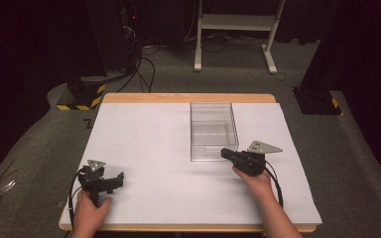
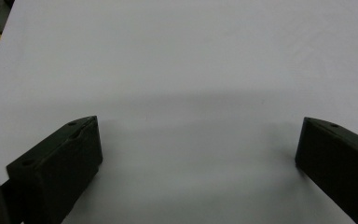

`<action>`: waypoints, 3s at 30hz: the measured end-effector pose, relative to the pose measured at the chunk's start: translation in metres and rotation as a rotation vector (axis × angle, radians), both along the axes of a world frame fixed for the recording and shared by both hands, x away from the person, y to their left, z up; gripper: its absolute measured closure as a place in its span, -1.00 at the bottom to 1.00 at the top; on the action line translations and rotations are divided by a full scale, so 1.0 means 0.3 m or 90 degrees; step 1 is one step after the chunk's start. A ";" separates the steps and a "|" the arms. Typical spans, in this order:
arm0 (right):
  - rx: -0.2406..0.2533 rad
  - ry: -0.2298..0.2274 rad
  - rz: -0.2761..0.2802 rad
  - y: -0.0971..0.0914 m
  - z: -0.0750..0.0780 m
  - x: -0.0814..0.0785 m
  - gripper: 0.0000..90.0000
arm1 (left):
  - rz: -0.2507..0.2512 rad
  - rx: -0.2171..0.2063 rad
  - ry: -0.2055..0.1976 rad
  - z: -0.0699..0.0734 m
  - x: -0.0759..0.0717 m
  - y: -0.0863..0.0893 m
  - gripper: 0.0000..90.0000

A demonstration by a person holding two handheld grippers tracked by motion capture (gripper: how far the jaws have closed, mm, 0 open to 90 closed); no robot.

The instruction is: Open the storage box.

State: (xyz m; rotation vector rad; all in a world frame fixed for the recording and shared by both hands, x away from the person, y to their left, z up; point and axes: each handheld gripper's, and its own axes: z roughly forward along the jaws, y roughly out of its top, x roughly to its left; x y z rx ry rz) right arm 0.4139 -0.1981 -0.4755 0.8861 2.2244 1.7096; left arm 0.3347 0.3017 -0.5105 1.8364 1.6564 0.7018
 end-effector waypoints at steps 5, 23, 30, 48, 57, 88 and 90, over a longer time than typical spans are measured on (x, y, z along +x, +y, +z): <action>-0.001 0.001 0.000 -0.004 0.000 -0.024 0.89 | 0.001 -0.001 0.000 0.000 0.000 0.000 -0.99; -0.015 -0.002 0.009 -0.017 0.007 -0.119 0.91 | 0.001 -0.001 0.000 0.000 0.000 -0.001 -0.99; -0.019 -0.005 0.014 -0.021 0.009 -0.150 0.92 | 0.000 0.000 0.000 0.000 0.000 0.000 -0.99; -0.026 -0.009 0.033 -0.034 0.012 -0.240 0.93 | 0.000 0.000 0.000 0.000 0.000 0.000 -0.99; -0.026 -0.010 0.040 -0.040 0.011 -0.278 0.93 | 0.000 0.000 0.000 0.000 0.000 0.000 -0.99; -0.034 -0.003 0.065 -0.079 0.000 -0.404 0.94 | 0.000 0.000 0.000 0.000 0.000 0.000 -0.99; -0.033 -0.003 0.067 -0.081 -0.002 -0.410 0.94 | 0.000 0.000 0.000 0.000 0.000 0.000 -0.99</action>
